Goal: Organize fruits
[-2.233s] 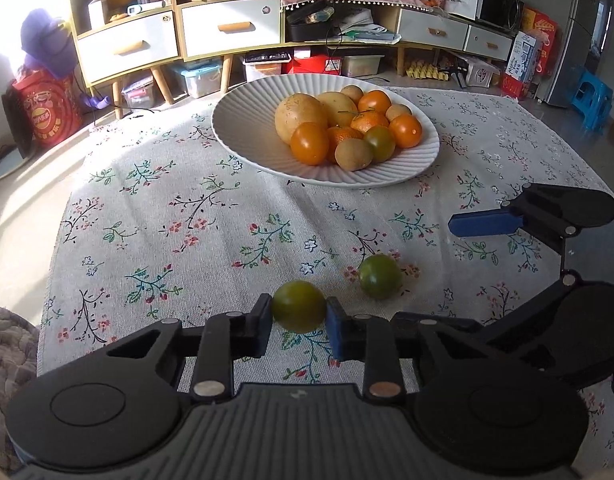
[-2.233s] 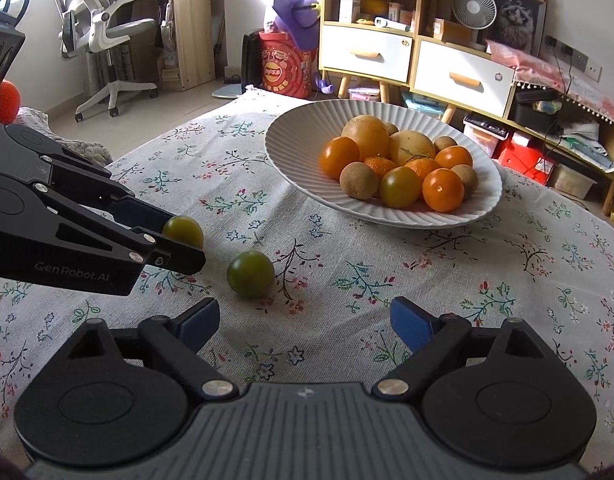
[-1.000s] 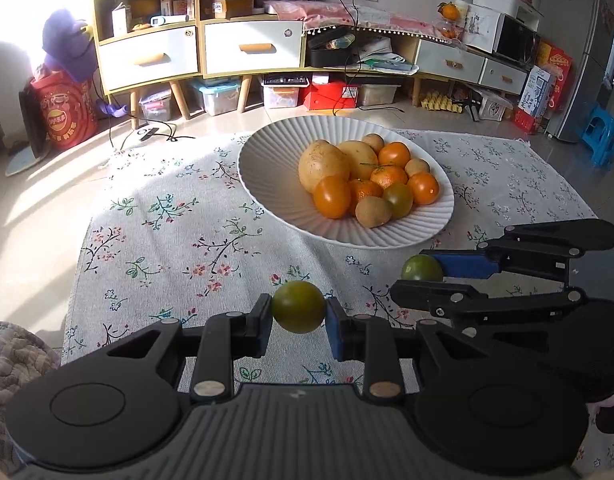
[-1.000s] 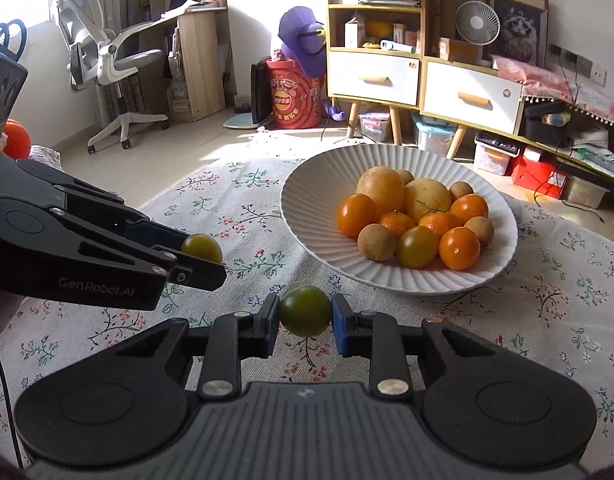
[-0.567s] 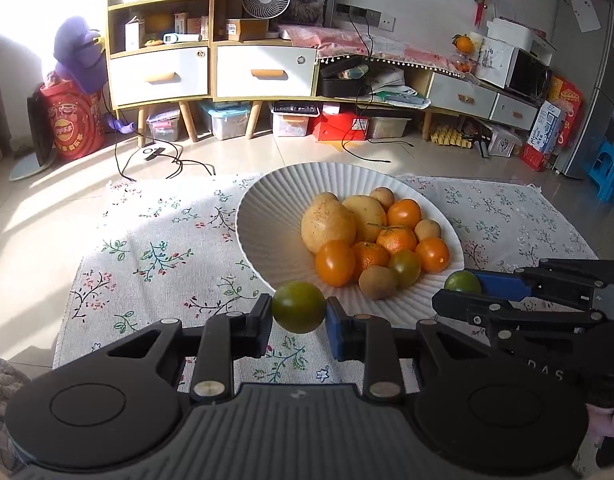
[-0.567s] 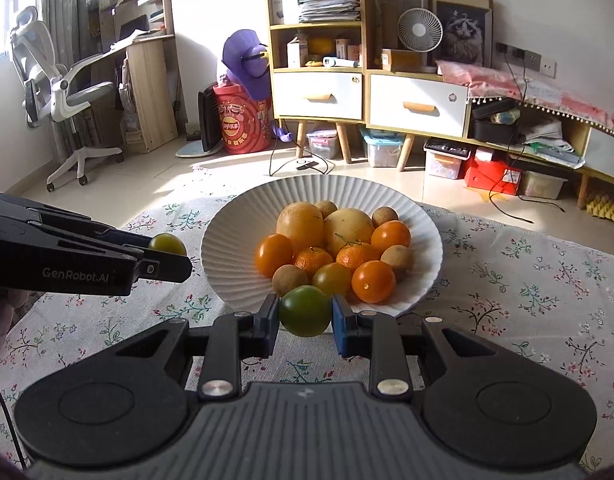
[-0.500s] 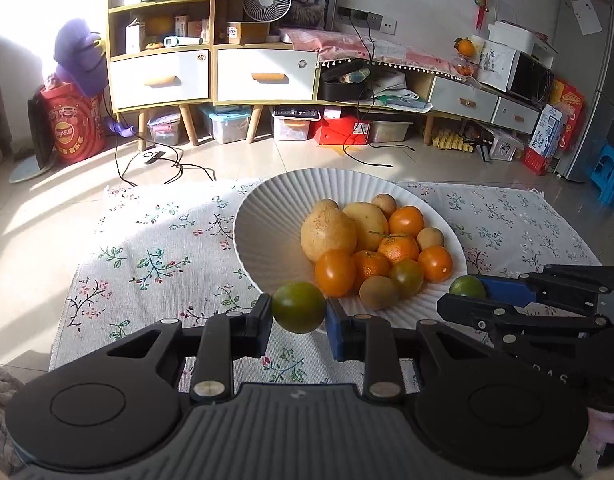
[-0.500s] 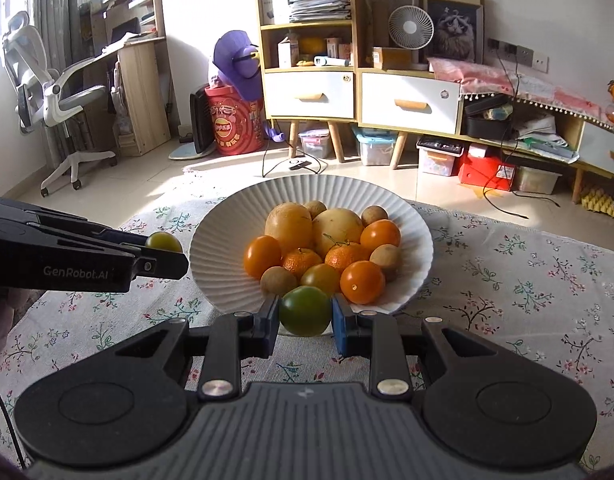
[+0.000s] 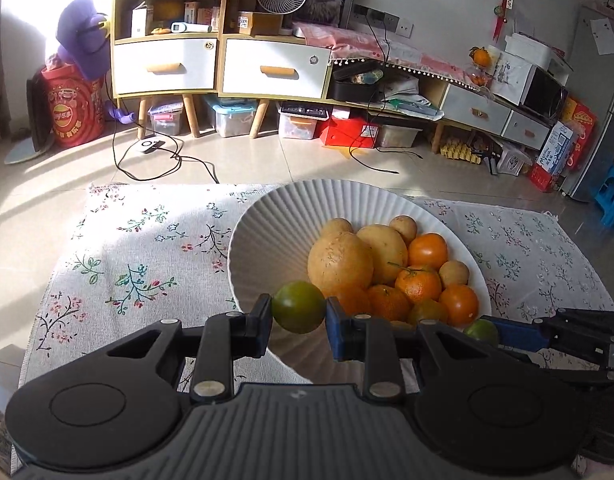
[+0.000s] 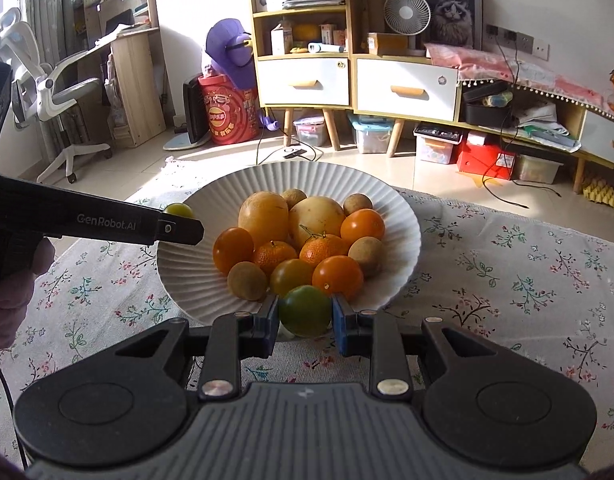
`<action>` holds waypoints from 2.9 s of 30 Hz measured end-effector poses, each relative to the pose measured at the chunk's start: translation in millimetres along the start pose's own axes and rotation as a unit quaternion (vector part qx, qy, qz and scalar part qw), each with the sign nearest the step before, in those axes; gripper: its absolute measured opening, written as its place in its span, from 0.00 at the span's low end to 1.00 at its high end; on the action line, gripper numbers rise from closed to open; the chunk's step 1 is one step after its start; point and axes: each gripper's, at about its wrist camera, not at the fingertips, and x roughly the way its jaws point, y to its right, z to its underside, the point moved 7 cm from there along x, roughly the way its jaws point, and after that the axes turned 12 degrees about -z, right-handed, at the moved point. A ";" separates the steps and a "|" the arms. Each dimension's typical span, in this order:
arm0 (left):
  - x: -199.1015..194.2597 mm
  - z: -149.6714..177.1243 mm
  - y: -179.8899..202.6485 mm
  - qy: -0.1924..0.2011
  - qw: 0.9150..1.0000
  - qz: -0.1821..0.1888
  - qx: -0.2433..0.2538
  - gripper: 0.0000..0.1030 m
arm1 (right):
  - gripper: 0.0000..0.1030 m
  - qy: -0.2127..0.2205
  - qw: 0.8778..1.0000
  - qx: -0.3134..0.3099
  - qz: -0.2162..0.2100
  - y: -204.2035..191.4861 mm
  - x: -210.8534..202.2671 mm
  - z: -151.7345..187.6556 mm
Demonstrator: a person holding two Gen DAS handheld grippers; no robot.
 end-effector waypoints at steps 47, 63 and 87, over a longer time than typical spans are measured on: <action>-93.9 47.0 -9.2 -0.020 0.991 -0.123 -0.038 0.90 | 1.00 -0.030 0.995 0.063 0.074 -4.2 -64.8 7.2; -103.8 70.9 -6.2 -0.047 0.985 -0.158 -0.044 0.90 | 1.00 -0.070 0.985 0.095 0.123 -10.2 -62.5 30.0; -112.6 63.3 0.0 -0.032 0.985 -0.164 -0.053 0.90 | 1.00 -0.066 0.986 0.076 0.132 -18.9 -66.1 27.0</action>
